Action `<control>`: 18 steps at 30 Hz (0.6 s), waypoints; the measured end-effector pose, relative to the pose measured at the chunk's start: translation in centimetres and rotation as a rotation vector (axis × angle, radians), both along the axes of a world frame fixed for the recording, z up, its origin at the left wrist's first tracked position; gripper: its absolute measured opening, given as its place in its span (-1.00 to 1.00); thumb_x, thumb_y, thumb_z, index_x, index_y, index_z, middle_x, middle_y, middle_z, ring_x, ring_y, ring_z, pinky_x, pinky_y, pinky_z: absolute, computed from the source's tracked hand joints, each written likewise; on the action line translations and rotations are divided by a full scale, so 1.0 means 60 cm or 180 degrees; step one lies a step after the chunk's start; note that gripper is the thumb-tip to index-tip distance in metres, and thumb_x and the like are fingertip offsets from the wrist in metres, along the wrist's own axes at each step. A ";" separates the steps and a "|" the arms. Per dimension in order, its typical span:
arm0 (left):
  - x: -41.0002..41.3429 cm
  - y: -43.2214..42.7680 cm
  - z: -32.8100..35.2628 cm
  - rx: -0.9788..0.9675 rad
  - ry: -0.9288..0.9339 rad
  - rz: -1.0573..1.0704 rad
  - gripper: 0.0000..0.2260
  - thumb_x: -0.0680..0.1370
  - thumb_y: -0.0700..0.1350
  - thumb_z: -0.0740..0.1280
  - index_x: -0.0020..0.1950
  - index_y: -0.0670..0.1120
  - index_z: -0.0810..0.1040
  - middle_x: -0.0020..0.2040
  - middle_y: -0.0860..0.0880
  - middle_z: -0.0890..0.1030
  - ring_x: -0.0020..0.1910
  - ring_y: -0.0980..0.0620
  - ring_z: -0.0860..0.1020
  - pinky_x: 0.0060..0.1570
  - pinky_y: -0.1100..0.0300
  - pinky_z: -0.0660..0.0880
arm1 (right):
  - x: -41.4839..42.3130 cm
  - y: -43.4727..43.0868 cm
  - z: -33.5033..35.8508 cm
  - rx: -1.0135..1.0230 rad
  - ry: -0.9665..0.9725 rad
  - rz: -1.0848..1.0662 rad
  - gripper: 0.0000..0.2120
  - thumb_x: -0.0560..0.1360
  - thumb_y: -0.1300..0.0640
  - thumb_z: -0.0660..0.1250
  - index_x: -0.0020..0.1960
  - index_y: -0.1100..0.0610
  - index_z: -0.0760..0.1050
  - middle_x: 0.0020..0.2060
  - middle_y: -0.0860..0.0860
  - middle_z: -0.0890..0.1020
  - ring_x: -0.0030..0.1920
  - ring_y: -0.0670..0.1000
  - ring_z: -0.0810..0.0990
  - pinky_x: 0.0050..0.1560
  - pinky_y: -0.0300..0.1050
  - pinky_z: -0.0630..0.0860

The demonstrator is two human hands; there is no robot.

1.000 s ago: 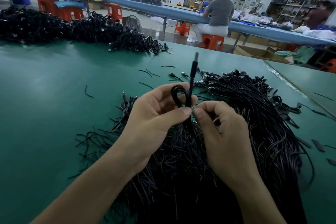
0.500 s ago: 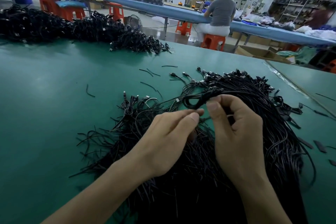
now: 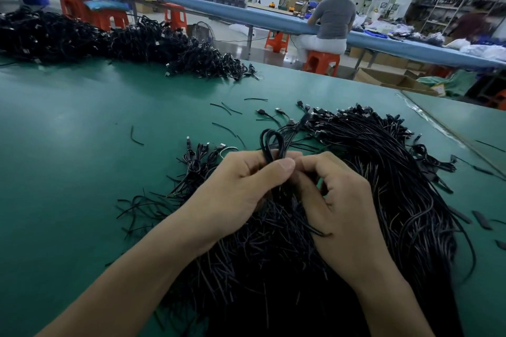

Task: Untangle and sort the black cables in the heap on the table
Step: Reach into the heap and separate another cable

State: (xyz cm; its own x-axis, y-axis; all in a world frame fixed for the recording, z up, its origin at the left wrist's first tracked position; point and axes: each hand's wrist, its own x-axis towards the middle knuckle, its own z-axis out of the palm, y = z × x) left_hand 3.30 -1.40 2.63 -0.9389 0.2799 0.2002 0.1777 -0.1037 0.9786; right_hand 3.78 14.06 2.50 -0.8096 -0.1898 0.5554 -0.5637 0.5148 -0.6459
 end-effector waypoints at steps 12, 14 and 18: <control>-0.010 -0.008 -0.022 -0.1267 0.2113 0.0913 -0.88 0.55 -0.18 0.43 0.06 -0.03 0.62 -0.09 0.11 0.64 -0.08 0.08 0.61 -0.11 0.19 0.52 | -0.001 0.005 0.004 -0.0476 -0.0727 -0.0017 -0.83 0.58 0.14 0.32 -0.17 -0.03 0.57 -0.37 -0.22 0.58 -0.37 -0.22 0.51 -0.36 -0.44 0.36; -0.014 -0.014 -0.023 -0.1495 0.2488 0.0809 -0.87 0.59 -0.22 0.38 0.12 -0.09 0.62 0.00 0.07 0.63 0.00 0.04 0.60 -0.03 0.10 0.53 | -0.003 0.005 0.004 -0.0673 -0.0977 0.0126 -0.80 0.59 0.23 0.30 -0.19 0.07 0.55 -0.46 -0.22 0.54 -0.45 -0.24 0.43 -0.41 -0.46 0.32; -0.017 -0.017 -0.030 -0.1894 0.2656 0.1101 -0.87 0.64 -0.02 0.29 0.15 0.00 0.53 0.00 0.14 0.62 0.00 0.08 0.57 -0.02 0.09 0.51 | -0.002 0.004 0.006 -0.1172 -0.1270 0.0319 -0.83 0.57 0.27 0.30 -0.18 0.15 0.59 -0.50 -0.22 0.53 -0.44 -0.28 0.46 -0.38 -0.49 0.36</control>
State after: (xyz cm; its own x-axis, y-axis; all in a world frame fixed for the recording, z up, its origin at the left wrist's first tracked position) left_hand 2.27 -2.42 0.83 -0.6162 0.2894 0.7325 0.7397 0.5320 0.4121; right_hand 3.64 14.29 2.83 -0.9588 -0.1279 0.2535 -0.2731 0.1709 -0.9467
